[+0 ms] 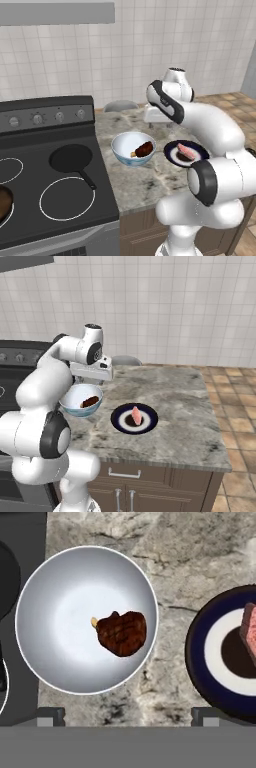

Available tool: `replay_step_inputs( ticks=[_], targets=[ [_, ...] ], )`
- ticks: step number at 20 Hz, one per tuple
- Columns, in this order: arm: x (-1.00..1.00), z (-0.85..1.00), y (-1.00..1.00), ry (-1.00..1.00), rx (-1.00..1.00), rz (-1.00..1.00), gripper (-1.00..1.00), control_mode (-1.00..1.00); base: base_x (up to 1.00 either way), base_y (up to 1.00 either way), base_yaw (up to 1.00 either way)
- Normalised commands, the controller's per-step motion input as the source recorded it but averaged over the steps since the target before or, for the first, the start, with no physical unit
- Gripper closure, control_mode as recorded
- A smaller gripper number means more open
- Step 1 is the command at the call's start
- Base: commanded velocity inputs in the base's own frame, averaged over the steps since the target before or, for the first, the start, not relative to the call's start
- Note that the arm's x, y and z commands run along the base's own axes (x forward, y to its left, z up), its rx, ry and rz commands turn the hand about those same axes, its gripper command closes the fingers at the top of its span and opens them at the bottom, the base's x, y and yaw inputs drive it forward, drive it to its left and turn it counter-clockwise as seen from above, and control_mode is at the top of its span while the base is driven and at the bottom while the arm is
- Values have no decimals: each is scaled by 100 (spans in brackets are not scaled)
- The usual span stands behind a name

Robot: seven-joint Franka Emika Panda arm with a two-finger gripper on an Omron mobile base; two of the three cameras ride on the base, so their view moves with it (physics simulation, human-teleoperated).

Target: Place one of the steaks on the plate and the other in the bowl. Then place the bowl in the fridge.

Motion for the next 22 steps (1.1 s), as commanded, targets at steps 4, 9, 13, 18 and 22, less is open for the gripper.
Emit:
replay_step_inputs(
  ticks=[4, 9, 13, 18, 22],
  targets=[
    [88, -67, -13, 0, 0, 0, -100, -100, 0, 0, 0],
    [63, -58, -4, 0, 0, 0, -100, -100, 0, 0, 0],
    [7, -25, 11, 1, 0, 0, -100, -100, 0, 0, 0],
    [-13, -43, 25, 1, 0, 0, -100, -100, 0, 0, 0],
    [11, -65, 3, 0, 0, 0, -100, -100, 0, 0, 0]
  ],
)
